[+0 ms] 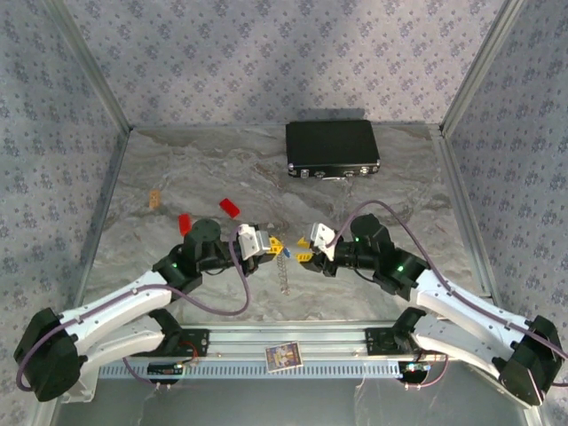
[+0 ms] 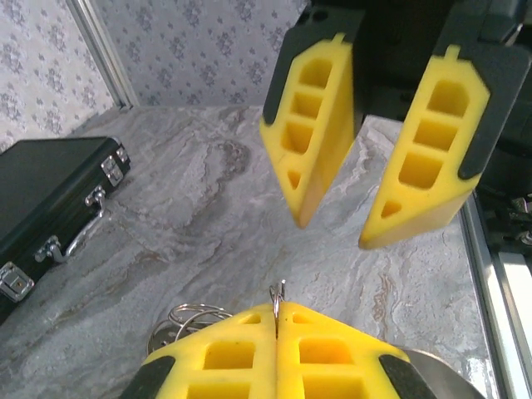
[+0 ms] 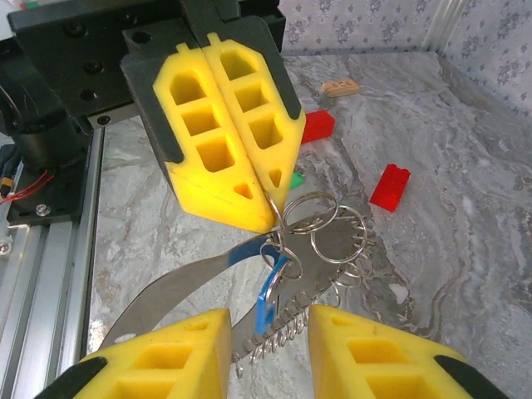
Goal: Put the keys on the keyring
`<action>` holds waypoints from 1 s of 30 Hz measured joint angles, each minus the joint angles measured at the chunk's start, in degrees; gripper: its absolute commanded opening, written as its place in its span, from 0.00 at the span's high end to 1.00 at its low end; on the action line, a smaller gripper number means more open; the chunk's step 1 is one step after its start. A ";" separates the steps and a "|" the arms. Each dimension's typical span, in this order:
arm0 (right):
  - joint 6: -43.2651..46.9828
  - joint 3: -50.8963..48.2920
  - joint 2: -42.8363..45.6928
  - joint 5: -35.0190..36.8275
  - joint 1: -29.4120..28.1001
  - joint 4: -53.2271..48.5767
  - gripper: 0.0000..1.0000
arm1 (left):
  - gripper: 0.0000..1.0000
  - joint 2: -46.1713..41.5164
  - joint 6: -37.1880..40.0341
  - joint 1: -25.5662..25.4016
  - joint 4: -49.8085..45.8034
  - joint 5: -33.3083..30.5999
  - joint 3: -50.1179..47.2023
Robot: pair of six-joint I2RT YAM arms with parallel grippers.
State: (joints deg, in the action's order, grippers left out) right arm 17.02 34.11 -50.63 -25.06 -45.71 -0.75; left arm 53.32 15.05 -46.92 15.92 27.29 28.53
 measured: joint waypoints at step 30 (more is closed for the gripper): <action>-1.27 -0.13 -5.86 4.92 -3.74 2.89 0.99 | 1.00 0.61 -2.64 -2.08 8.81 -1.18 -1.73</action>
State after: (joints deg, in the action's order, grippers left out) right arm 15.75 33.98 -56.49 -20.14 -49.45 2.13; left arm 53.93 12.40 -48.99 24.73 26.11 26.81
